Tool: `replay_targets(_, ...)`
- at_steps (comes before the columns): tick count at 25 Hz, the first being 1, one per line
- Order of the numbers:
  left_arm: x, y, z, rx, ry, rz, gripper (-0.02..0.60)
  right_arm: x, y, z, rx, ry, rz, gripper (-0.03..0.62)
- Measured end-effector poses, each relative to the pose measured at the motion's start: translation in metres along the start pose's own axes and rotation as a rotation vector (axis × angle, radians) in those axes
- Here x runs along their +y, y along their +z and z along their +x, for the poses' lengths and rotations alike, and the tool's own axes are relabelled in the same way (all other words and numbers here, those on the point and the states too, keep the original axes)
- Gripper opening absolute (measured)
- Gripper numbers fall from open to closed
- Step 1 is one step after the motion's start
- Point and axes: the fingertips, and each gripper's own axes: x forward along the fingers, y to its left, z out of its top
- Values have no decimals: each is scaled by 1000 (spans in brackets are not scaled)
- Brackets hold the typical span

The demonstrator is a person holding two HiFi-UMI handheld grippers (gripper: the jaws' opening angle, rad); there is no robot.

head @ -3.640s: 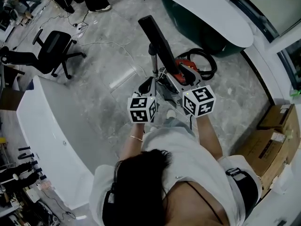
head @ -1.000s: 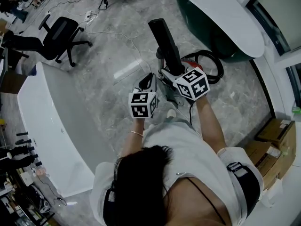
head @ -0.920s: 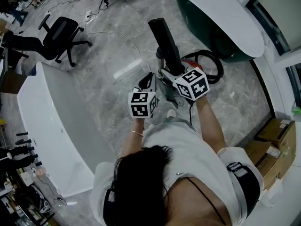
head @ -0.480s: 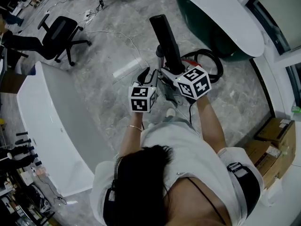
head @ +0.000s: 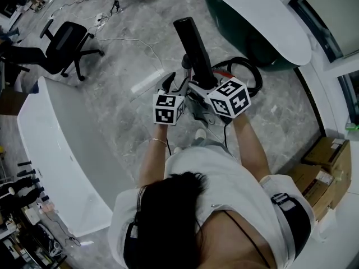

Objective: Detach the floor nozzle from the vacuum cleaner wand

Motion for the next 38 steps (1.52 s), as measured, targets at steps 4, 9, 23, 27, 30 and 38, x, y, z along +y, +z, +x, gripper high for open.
replay_targets(4,-2,3,15,-9,-56,14,217,-1,0,0,6,27,3,101)
replay_targets(9,-8,9,30,-35,-111,40,230,-1,-1,-3,7,58,7,92)
replay_targets(23,-12,16,63,-52,-202,30,230,-4,1,-8,5,90,8,87)
replay_targets(27,-18,15,70,-36,-235,64,220,-7,0,-11,8,96,8,87)
replay_targets(30,-21,14,72,-36,-235,70,172,-7,0,-11,12,102,10,86)
replay_targets(38,-20,14,72,-58,-242,58,167,-8,2,-11,20,107,11,86)
